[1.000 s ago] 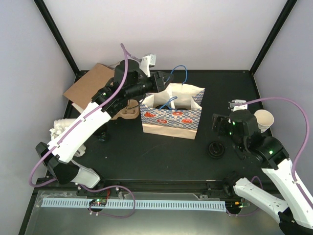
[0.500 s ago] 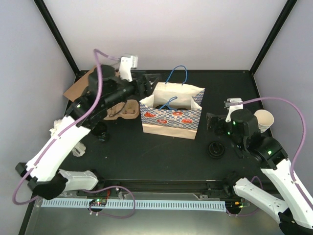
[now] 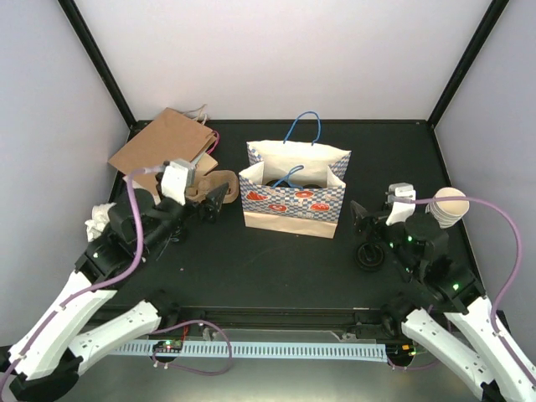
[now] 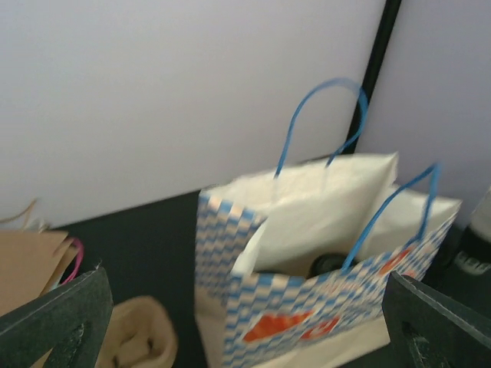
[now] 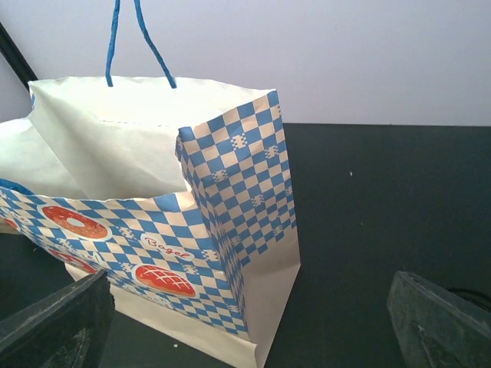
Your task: Pack the takeout coffee
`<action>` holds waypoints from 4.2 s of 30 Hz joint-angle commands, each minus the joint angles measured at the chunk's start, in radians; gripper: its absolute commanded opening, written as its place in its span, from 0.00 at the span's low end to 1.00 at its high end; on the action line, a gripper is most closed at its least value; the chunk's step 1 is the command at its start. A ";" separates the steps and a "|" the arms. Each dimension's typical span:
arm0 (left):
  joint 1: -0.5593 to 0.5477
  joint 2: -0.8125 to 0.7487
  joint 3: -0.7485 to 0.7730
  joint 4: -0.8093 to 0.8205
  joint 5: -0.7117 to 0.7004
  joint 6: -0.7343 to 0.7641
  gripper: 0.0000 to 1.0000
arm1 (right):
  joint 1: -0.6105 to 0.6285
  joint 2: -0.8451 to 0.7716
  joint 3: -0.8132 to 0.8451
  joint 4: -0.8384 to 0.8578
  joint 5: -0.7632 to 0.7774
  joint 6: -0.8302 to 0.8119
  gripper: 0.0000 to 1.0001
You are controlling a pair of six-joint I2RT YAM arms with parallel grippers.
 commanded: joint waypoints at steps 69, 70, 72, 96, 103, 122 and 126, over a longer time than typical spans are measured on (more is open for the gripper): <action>0.624 0.443 -0.793 1.192 -0.054 0.151 0.99 | -0.513 0.660 -0.591 1.530 -0.174 -0.307 0.99; 0.626 0.448 -0.792 1.197 -0.054 0.151 0.99 | -0.513 0.672 -0.596 1.557 -0.169 -0.309 0.99; 0.631 0.452 -0.794 1.208 -0.050 0.158 0.99 | -0.517 0.684 -0.591 1.563 -0.175 -0.324 0.99; 0.657 0.640 -0.792 1.414 0.067 0.202 0.99 | -0.582 0.866 -0.566 1.685 -0.250 -0.304 1.00; 0.659 0.643 -0.793 1.416 0.070 0.201 0.99 | -0.583 0.867 -0.565 1.683 -0.249 -0.305 1.00; 0.660 0.642 -0.799 1.421 0.075 0.197 0.99 | -0.582 0.866 -0.564 1.681 -0.249 -0.305 1.00; 0.660 0.642 -0.799 1.421 0.075 0.196 0.99 | -0.582 0.866 -0.563 1.682 -0.249 -0.305 1.00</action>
